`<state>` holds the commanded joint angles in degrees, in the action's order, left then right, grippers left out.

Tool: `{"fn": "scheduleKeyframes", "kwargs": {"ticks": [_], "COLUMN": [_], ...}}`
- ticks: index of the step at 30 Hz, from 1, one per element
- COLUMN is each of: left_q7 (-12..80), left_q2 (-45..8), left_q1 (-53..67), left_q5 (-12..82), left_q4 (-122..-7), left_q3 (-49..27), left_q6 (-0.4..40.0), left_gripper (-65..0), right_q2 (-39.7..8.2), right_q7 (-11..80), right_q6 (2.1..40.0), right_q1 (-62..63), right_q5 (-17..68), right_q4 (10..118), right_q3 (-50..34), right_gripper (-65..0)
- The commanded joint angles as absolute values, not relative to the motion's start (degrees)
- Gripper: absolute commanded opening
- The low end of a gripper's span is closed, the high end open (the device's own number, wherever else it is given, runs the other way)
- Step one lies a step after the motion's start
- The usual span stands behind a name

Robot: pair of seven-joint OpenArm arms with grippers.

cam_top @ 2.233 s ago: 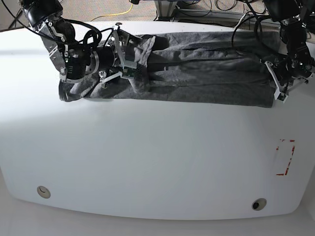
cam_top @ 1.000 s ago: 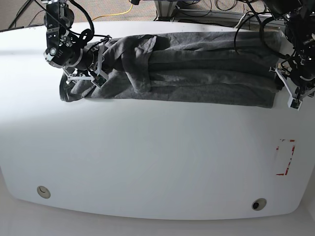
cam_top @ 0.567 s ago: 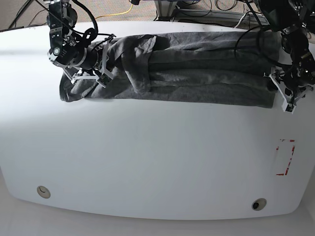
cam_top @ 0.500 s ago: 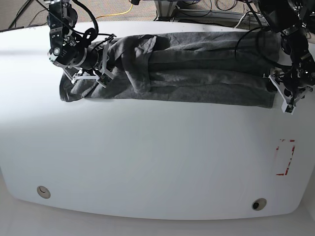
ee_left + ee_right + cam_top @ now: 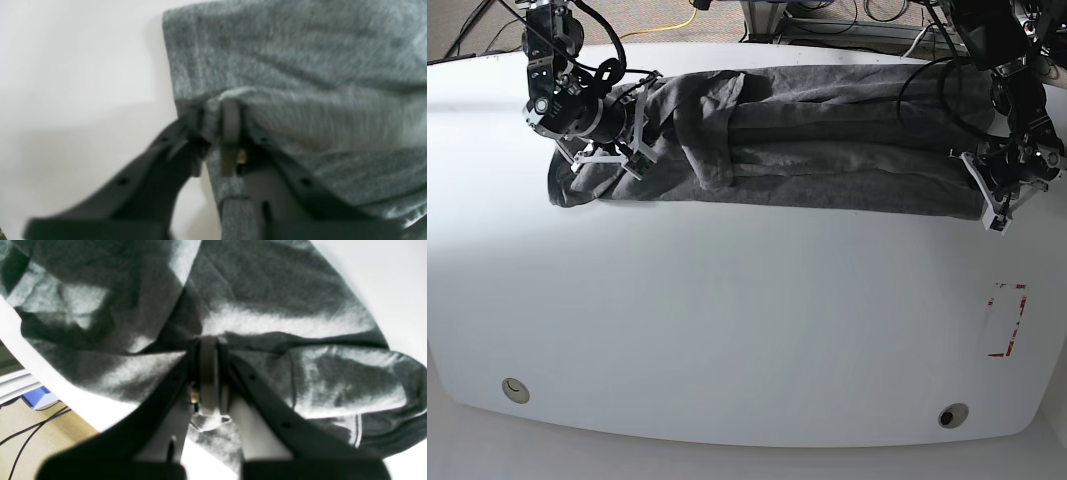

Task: Layout the t-shirt on the table in an organized manner, then fold the t-shirt properly
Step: 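Pull the shirt end with the right gripper, straightening the strip, then drag the strip end with the left gripper toward the right gripper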

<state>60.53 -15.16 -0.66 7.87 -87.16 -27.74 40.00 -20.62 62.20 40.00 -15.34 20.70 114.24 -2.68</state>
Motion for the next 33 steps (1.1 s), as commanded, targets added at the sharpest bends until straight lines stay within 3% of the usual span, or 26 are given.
{"fn": "scheduleKeyframes", "kwargs": {"ticks": [7,16,21,33], "left_q7": [60.5,61.1,65.5,67.5], "left_q2": [-15.3,-15.3,-15.4,-15.5], "left_q1": [0.1,7.0,9.9,14.4], "left_q5": [7.9,7.4,7.6,7.6], "left_q4": [-89.5,-101.8,-105.3,-105.6], "left_q3": [-28.0,-28.1,-29.6,-33.0], "left_q6": [40.0,40.0,40.0,40.0], "left_gripper": [-61.2,-61.4,-61.1,-60.8], "right_q2": [-20.6,-20.6,-20.6,-20.5], "right_q7": [62.2,62.2,62.2,62.3], "right_q6": [40.0,40.0,40.0,40.0], "right_q1": [-14.5,-13.3,-13.0,-12.3], "right_q5": [20.7,20.7,20.7,20.7], "right_q4": [114.2,114.2,114.2,114.2], "right_q3": [-2.7,-2.7,-2.7,-2.7], "right_gripper": [-63.1,-63.1,-63.1,-63.1]}}
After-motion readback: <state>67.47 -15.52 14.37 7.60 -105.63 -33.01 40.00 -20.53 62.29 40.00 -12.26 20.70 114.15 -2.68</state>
